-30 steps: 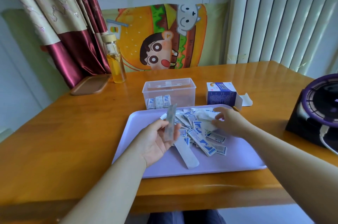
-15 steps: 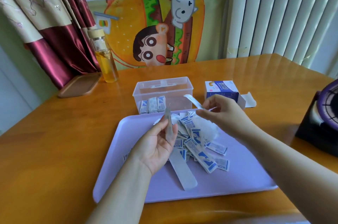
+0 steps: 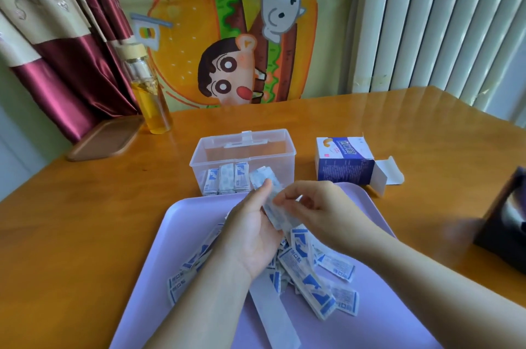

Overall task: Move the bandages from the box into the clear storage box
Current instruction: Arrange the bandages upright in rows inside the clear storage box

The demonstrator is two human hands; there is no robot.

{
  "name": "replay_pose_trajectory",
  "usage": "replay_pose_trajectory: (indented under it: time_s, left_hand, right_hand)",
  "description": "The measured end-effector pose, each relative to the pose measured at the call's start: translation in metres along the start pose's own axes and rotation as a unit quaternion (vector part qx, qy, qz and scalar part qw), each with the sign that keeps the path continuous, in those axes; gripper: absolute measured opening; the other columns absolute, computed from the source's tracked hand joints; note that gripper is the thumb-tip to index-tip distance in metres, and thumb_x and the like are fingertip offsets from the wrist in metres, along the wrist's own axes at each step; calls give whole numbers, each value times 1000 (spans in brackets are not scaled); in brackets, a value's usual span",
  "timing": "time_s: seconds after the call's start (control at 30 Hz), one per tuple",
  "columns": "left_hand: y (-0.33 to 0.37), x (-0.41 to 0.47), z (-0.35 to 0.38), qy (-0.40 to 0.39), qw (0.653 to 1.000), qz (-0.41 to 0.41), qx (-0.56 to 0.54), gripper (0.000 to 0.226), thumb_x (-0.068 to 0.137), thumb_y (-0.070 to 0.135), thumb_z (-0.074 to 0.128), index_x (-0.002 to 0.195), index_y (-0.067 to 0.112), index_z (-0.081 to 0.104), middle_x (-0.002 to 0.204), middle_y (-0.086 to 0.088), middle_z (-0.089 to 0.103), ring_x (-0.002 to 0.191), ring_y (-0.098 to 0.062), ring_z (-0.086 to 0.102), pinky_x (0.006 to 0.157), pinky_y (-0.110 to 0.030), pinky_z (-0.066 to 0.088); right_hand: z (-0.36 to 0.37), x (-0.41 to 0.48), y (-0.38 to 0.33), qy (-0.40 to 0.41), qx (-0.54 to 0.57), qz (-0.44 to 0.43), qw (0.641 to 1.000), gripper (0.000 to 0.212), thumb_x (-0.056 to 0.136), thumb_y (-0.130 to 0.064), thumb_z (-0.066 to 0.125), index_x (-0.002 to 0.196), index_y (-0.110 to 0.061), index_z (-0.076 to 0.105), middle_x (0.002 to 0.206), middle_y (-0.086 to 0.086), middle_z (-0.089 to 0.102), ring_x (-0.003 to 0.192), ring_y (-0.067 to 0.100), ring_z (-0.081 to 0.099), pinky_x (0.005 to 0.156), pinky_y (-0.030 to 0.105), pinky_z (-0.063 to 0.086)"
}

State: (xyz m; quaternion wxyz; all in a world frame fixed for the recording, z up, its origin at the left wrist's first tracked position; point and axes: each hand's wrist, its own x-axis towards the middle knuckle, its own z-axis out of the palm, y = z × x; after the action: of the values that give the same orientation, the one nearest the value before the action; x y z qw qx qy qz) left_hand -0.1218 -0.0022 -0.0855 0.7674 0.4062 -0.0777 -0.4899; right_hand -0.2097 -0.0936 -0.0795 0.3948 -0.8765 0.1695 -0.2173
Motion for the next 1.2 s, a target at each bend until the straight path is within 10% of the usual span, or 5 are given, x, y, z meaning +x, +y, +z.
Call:
replay_pose_trajectory:
  time_s: [0.13, 0.4, 0.8, 1.03, 1.2]
  left_hand:
    - [6, 0, -4, -3, 999, 6, -49, 20, 98, 20, 43, 99, 18, 64, 87, -2, 64, 75, -16, 66, 61, -29, 57]
    - [30, -30, -43, 51, 993, 83, -62, 25, 99, 22, 42, 117, 21, 61, 69, 6, 51, 60, -6, 50, 82, -30, 46]
    - [43, -60, -71, 109, 982, 140, 63, 17, 98, 17, 43, 92, 17, 58, 60, 7, 38, 37, -3, 26, 38, -14, 24]
    - [53, -56, -93, 95, 652, 79, 748, 28, 86, 34, 66, 111, 26, 55, 94, 12, 51, 86, -10, 55, 68, -20, 42]
    - [59, -56, -98, 70, 588, 2, 806, 44, 79, 30, 74, 117, 20, 54, 110, 8, 55, 98, -11, 55, 84, -26, 46]
  right_hand:
    - [-5, -3, -6, -44, -69, -104, 991, 18, 92, -14, 56, 103, -23, 66, 92, -6, 58, 73, 7, 51, 66, 16, 42]
    - [19, -34, -21, -215, -261, 31, 941, 49, 70, -59, 68, 103, -27, 52, 86, -9, 60, 78, 13, 54, 60, 26, 39]
    - [-3, -31, -40, -139, -226, 17, 964, 23, 79, -26, 69, 75, -30, 46, 66, -12, 50, 55, 2, 45, 49, 11, 37]
    - [-13, -17, -3, 17, -255, 81, 963, 26, 79, -11, 61, 67, -22, 41, 70, -4, 55, 64, 15, 50, 55, 25, 38]
    - [-1, -18, -6, 15, -128, 65, 990, 27, 79, -2, 58, 64, -14, 39, 62, 4, 51, 59, 8, 66, 53, 30, 42]
